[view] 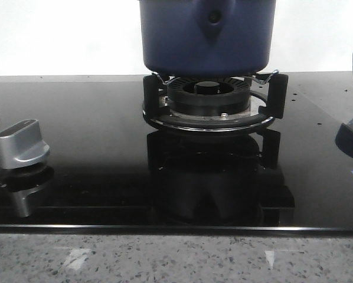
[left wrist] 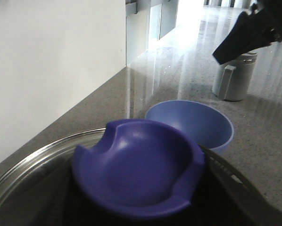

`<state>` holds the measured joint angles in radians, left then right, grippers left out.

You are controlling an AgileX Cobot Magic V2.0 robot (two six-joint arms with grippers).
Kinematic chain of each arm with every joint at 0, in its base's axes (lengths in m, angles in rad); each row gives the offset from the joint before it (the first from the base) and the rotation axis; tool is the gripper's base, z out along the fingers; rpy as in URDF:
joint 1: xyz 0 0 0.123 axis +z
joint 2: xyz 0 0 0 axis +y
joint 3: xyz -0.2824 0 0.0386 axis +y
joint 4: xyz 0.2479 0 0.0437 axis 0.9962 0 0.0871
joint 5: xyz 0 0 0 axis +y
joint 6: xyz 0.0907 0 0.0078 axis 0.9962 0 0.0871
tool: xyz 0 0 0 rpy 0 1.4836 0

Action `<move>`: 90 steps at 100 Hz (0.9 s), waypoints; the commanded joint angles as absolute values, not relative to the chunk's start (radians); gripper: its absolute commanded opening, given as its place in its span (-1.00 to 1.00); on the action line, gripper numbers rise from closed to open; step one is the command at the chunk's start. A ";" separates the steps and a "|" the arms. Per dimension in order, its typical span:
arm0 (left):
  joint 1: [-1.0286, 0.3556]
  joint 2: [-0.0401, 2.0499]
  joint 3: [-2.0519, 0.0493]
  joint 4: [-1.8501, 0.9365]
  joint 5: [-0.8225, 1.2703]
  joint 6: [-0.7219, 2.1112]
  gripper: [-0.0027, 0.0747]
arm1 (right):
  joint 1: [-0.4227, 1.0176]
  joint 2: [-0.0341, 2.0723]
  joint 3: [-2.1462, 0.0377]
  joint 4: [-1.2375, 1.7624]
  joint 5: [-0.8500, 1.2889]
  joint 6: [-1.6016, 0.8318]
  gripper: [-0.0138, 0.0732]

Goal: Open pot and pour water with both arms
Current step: 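Lower the bowl back onto the counter and open the right gripper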

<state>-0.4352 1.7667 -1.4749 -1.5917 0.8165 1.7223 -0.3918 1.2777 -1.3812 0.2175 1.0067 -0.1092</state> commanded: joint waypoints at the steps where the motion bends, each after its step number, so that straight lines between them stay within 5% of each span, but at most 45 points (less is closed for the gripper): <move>1: -0.443 1.719 -1.515 -1.694 0.818 1.736 0.02 | -0.397 1.242 -1.413 0.233 0.964 -0.109 0.46; 90: -0.450 1.754 -1.515 -1.714 0.797 1.754 0.02 | -0.397 1.242 -1.413 0.242 0.951 -0.109 0.46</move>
